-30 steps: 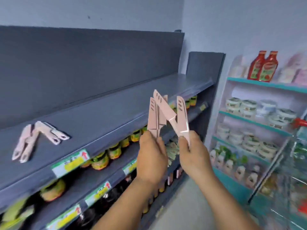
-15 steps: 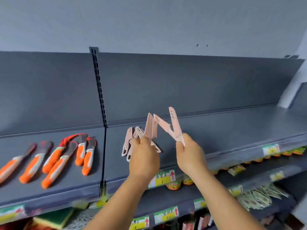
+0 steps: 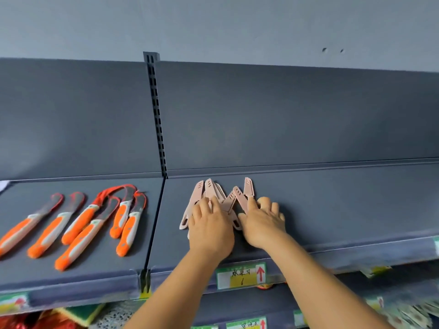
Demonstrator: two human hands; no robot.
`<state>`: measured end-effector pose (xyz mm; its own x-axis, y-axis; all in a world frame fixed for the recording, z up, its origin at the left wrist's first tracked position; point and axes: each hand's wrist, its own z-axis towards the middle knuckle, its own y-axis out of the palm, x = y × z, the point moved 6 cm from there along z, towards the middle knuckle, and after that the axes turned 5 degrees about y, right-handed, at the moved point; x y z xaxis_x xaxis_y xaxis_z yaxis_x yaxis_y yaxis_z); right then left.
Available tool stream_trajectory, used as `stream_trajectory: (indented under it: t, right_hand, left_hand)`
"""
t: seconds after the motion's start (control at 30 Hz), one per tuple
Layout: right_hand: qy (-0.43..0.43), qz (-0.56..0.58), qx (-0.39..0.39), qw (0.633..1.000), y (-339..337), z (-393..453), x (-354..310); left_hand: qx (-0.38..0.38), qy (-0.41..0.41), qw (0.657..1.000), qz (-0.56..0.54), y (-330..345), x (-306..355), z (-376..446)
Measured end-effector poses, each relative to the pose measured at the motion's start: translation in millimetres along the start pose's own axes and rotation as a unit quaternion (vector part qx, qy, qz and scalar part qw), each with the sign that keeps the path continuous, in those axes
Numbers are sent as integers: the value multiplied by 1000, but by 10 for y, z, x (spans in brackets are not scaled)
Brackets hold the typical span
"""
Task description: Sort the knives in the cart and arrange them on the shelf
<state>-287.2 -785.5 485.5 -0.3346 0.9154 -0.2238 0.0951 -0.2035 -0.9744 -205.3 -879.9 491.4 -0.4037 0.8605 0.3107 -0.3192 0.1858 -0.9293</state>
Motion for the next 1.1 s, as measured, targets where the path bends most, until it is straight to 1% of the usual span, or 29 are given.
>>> stream_trajectory:
  t: [0.13, 0.3, 0.37, 0.47, 0.57, 0.67, 0.87, 0.97, 1.1]
  right_hand:
    - [-10, 2, -15, 1000, 33, 0, 7]
    - [-1, 9, -21, 1000, -8, -58, 1]
    - [-5, 24, -3, 1000, -76, -102, -13]
    - [-18, 49, 44, 998, -230, -281, -30]
    - [-27, 60, 99, 993, -392, -593, 33]
    - [-2, 81, 129, 988, -434, -959, 234]
    - [82, 109, 143, 980, -213, -1803, 856]
    - [136, 111, 143, 974, -33, -2219, 1214]
    - [222, 105, 119, 962, 249, -2797, 1719]
  left_hand:
    - [-40, 35, 999, 8, 87, 27, 43]
    - [-36, 34, 999, -7, 97, 20, 32]
    - [-7, 43, 999, -33, 35, 35, 13]
    - [56, 88, 991, -80, -134, 122, -88]
    - [95, 162, 976, -114, -299, 264, -287]
    - [107, 240, 956, -132, -367, 400, -586]
    - [52, 325, 930, -166, -86, 678, -1289]
    - [4, 366, 916, -166, 182, 888, -1651]
    - [-68, 412, 895, -159, 582, 1195, -2167]
